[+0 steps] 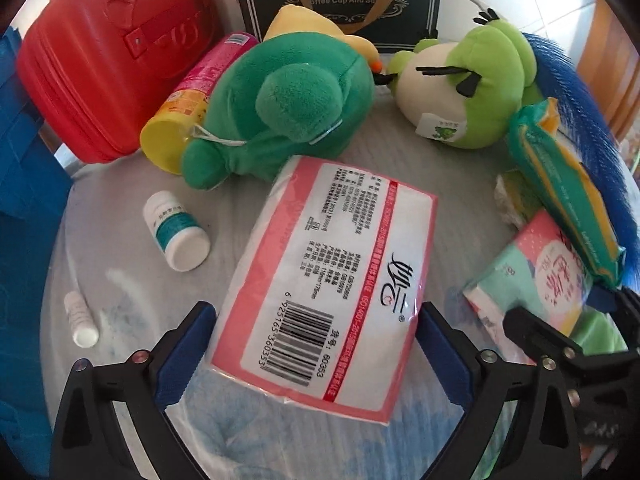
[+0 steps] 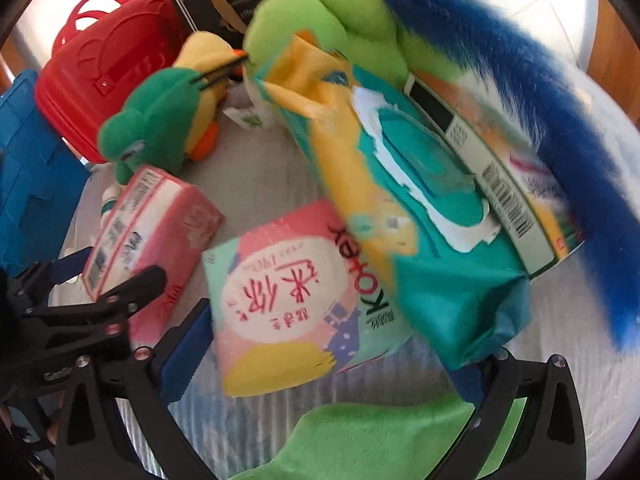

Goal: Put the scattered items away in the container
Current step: 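Grasp the white-red tissue pack with the left gripper while the right grasps the Kotex pack, then lift both packs and carry them over the blue crate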

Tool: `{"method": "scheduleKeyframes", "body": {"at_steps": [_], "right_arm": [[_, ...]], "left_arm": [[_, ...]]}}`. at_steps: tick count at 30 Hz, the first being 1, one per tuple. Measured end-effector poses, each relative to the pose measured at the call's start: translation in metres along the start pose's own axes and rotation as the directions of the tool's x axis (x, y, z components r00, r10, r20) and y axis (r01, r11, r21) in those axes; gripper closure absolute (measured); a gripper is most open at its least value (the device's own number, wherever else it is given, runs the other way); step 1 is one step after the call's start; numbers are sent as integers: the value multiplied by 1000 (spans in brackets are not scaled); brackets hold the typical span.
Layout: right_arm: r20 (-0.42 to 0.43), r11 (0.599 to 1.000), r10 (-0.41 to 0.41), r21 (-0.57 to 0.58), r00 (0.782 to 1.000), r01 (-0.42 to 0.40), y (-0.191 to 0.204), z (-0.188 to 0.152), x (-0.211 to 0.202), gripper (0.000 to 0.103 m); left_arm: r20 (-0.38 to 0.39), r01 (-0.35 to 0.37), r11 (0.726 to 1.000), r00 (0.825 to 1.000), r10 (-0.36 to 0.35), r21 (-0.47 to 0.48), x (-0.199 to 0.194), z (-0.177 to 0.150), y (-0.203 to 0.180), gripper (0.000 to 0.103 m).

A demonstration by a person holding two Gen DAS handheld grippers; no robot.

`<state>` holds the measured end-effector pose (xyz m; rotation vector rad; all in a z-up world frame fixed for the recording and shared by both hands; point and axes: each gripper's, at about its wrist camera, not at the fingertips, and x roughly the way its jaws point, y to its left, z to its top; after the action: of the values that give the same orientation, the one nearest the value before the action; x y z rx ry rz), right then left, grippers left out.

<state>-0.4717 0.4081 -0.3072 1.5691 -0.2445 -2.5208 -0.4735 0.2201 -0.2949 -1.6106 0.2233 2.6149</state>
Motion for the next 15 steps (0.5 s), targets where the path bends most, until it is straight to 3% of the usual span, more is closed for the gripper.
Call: {"method": "scheduleKeyframes", "body": {"at_steps": [2,4,15], "right_arm": [[-1,1000,-12,-12,1000,12,1,-3,0,3],[1,999,-11,-33,1000,11,5,-6,-4,16],[32,993,-16,-115,999,20,25,-37,-40,20]], "left_arm": [[2,-2,1000,1000,2,-10,-4,-7,2,7],[0,-4,1000,1000,4,-28,-9,-15,5,7],[16,-13,997,1000,14,-79,-46,-64,22,9]]}}
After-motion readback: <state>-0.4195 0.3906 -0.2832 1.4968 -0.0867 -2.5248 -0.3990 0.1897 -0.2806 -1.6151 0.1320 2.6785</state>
